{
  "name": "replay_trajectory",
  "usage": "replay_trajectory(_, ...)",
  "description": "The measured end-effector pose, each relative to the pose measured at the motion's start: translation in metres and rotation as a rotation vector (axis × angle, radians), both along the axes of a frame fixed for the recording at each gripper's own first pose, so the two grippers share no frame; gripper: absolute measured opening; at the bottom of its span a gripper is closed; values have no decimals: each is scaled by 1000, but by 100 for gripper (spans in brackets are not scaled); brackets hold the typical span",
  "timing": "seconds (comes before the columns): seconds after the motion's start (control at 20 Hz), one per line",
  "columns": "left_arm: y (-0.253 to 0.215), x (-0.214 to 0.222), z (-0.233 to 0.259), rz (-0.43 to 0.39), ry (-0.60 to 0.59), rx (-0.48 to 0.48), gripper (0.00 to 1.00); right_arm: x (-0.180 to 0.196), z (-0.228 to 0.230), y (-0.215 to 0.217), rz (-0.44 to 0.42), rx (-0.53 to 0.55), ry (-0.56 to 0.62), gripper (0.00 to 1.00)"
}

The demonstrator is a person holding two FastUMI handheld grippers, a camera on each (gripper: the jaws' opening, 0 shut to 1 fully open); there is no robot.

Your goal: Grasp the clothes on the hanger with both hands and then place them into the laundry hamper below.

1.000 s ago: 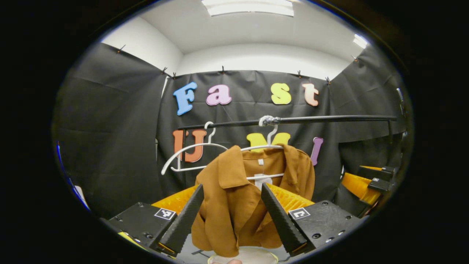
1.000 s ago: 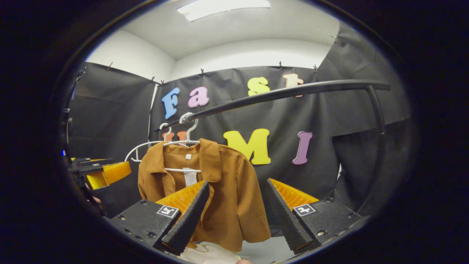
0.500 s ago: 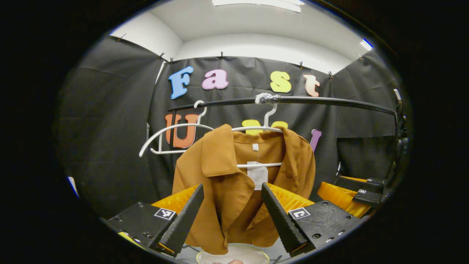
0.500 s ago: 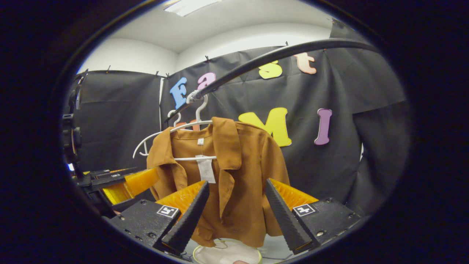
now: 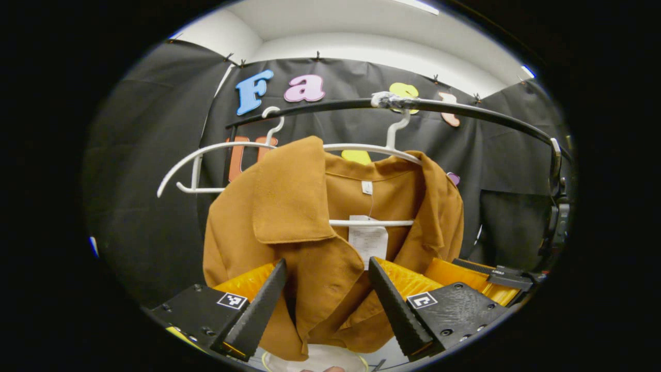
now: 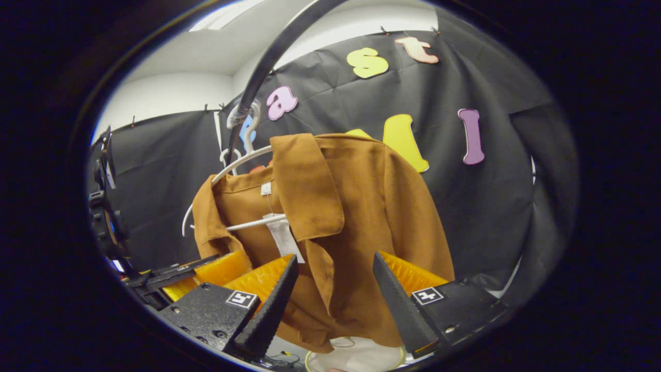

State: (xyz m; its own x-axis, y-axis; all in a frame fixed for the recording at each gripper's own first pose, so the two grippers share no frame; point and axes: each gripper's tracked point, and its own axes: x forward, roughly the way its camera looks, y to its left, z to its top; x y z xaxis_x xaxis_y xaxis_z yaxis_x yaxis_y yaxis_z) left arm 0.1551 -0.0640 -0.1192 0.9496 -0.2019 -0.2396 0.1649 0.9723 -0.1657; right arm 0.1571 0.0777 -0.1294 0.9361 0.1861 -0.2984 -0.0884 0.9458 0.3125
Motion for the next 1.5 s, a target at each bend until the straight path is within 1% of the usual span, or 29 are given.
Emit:
replay_trajectory(0.05,0,6,-3,13,13,-15,100,6,-2,1,-6,10,2,94)
replay_trajectory(0.25,8,27,-14,58,47,-27,100,36,-14,10,-20,19,25,94)
replay_trajectory(0.3,10,31,-16,73,52,-29,97,43,-16,10,-27,27,29,94)
replay_trajectory(0.4,13,38,-19,94,66,-38,96,56,-17,13,-46,70,34,94)
replay_trajectory(0.55,19,50,-19,136,56,-47,95,68,-17,14,-81,132,32,94)
replay_trajectory(0.6,21,52,-19,148,53,-48,95,70,-17,13,-88,154,31,92)
replay_trajectory(0.65,25,51,-19,159,50,-47,86,70,-19,11,-97,171,34,89)
replay_trajectory(0.7,28,56,-20,173,45,-46,78,69,-19,9,-95,184,37,83)
replay_trajectory(0.75,30,57,-21,180,44,-45,63,67,-19,7,-96,193,35,80)
replay_trajectory(0.85,35,59,-24,181,46,-27,34,66,-21,-5,-120,197,29,69)
replay_trajectory(0.9,39,61,-25,190,41,-20,19,65,-20,-14,-144,196,25,49)
replay_trajectory(0.95,42,58,-22,191,39,-26,5,63,-21,-21,-165,197,22,41)
replay_trajectory(1.0,42,55,-21,174,37,-39,11,61,-21,-25,-173,203,16,32)
replay_trajectory(1.05,43,52,-20,167,38,-43,17,55,-21,-31,-183,201,14,21)
replay_trajectory(1.1,50,54,-22,173,39,-33,17,51,-20,-37,-192,195,8,21)
replay_trajectory(1.15,51,56,-24,168,40,-34,0,46,-15,-41,-195,188,-9,14)
replay_trajectory(1.2,51,45,-19,165,33,-40,10,43,-11,-46,-201,179,-24,17)
replay_trajectory(1.3,57,40,-11,157,19,-39,2,39,-4,-59,-229,154,-40,13)
replay_trajectory(1.5,71,24,7,176,-30,-14,1,24,9,-81,-282,108,-60,9)
